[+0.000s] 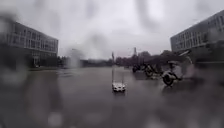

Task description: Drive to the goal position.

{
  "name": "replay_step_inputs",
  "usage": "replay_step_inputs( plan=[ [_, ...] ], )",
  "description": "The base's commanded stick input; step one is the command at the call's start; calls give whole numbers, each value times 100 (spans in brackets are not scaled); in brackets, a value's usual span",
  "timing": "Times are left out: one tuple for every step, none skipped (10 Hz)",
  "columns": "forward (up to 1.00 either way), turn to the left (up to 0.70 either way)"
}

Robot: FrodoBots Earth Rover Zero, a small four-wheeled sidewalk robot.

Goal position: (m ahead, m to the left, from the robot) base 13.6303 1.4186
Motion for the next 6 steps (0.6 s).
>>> replay_step_inputs(
  plan=[
    [100, 0],
    [100, 0],
    [100, 0],
    [100, 0],
    [100, 0],
    [100, 0]
  ],
)
